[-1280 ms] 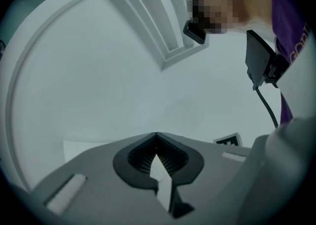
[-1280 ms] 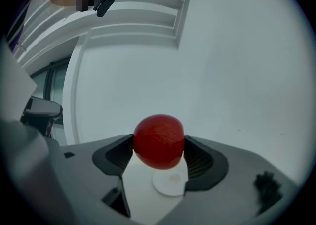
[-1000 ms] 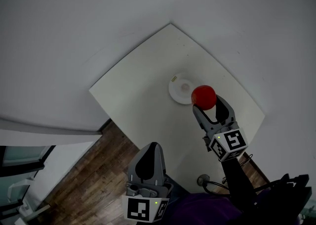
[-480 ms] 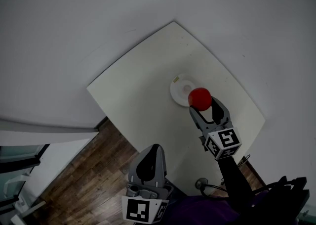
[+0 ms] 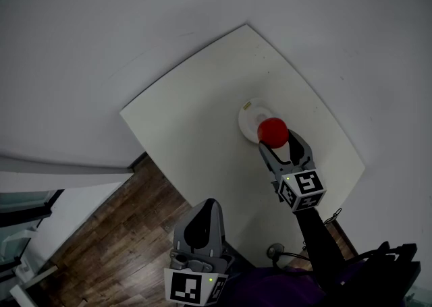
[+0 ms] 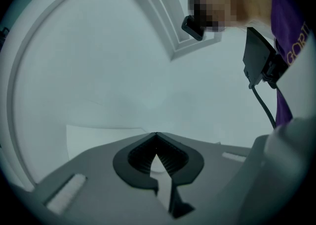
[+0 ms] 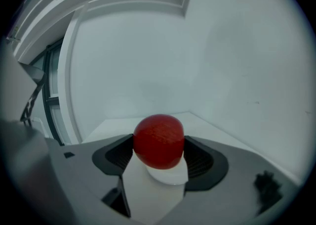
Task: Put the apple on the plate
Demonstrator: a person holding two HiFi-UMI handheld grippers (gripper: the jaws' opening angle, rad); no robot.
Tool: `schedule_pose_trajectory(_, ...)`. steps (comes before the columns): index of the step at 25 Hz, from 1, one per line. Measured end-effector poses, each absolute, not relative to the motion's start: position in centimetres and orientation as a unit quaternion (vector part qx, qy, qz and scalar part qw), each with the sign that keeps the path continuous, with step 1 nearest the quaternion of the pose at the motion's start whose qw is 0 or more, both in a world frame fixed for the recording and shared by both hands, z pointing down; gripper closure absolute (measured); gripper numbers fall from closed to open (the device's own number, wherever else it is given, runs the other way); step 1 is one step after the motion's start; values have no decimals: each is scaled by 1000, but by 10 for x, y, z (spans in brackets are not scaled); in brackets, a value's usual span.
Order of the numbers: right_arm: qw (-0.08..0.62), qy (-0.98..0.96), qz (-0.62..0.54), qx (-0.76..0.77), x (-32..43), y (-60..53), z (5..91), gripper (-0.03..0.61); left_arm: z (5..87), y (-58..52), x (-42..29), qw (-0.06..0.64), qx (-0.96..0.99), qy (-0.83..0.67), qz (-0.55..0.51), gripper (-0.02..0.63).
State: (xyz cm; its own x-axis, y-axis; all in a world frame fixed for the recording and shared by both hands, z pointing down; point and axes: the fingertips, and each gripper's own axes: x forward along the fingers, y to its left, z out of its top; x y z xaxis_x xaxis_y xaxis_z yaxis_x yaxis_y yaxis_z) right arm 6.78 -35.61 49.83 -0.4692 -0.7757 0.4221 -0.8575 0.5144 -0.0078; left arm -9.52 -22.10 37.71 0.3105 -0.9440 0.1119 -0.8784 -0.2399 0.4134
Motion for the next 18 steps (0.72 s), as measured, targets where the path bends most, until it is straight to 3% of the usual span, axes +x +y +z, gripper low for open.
schedule_pose_trajectory(18, 220, -836, 131, 485, 76, -368, 527, 239, 394, -229, -90, 211, 777, -591, -46, 606)
